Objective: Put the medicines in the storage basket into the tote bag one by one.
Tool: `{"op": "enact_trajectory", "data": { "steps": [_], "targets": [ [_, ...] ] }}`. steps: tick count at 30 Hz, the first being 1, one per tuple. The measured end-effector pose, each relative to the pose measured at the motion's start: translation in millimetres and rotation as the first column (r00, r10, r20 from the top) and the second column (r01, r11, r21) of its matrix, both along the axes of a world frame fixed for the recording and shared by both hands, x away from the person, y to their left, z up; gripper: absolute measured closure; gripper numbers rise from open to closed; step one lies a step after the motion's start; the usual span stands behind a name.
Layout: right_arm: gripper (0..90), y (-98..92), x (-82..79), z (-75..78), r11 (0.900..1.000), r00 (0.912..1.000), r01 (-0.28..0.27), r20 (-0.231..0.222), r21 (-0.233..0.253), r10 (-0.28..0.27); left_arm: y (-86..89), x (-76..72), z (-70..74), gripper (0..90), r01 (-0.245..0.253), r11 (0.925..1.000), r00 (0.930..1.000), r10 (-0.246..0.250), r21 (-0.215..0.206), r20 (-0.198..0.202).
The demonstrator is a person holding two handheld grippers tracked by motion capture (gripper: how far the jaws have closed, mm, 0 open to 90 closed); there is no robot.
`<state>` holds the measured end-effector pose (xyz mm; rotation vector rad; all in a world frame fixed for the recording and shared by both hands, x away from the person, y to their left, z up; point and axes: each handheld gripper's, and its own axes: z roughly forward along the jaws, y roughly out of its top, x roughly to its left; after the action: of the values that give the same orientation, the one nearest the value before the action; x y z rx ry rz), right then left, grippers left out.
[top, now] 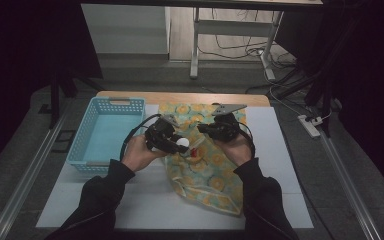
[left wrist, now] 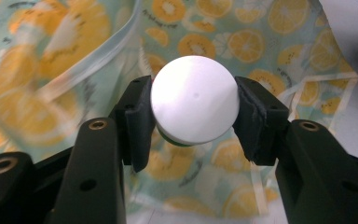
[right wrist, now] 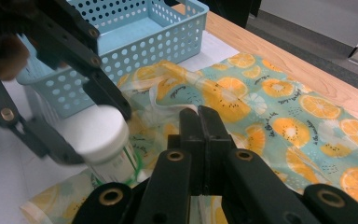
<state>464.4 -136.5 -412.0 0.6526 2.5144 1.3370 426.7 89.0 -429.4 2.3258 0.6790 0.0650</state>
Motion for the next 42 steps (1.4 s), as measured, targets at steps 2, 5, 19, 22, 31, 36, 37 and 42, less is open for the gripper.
{"op": "enact_trajectory", "data": {
  "steps": [2, 5, 19, 22, 31, 36, 37, 42],
  "targets": [
    [89.6, -0.1, 0.0, 0.1, 1.0, 1.0, 0.0, 0.0, 0.0, 0.0, -6.4, 1.8, -1.9, 50.5, 0.008, 0.9999, 1.0, -0.008, 0.007, 0.003],
    [89.7, -0.2, 0.0, 0.0, 1.0, 1.0, 0.0, 0.0, 0.0, 0.0, -15.0, 4.6, -4.8, 50.5, 0.017, 0.9998, 0.9998, -0.017, 0.014, 0.004],
    [89.7, -1.0, 0.6, -0.1, 1.0, 1.0, 0.005, 0.001, 0.002, -0.005, -40.2, 17.2, -24.6, 50.4, 0.013, 0.9992, 0.9998, -0.014, 0.039, 0.012],
    [89.7, -0.9, 0.8, -0.5, 1.0, 1.0, 0.005, 0.0, 0.0, -0.005, -42.8, 19.8, -28.7, 50.4, 0.011, 0.9992, 0.9999, -0.011, 0.038, 0.008],
    [89.6, -0.8, 1.1, -0.9, 1.0, 1.0, 0.005, 0.0, -0.003, -0.005, -48.7, 23.8, -37.3, 50.2, -0.008, 0.9982, 0.9999, 0.007, 0.059, 0.015],
    [89.6, -0.9, 1.2, -1.0, 1.0, 1.0, 0.005, 0.0, -0.003, -0.005, -48.8, 25.0, -40.7, 49.7, -0.018, 0.9983, 0.9996, 0.017, 0.055, 0.025],
    [89.6, -0.9, 1.2, -1.0, 1.0, 1.0, 0.005, 0.001, -0.003, -0.005, -48.6, 24.9, -40.8, 49.3, -0.019, 0.9983, 0.9994, 0.017, 0.055, 0.03],
    [89.6, -1.1, 1.2, -0.8, 1.0, 1.0, 0.004, 0.001, -0.001, -0.004, -45.9, 23.0, -36.6, 40.1, -0.028, 0.999, 0.9988, 0.026, 0.035, 0.043]
  ]
}}
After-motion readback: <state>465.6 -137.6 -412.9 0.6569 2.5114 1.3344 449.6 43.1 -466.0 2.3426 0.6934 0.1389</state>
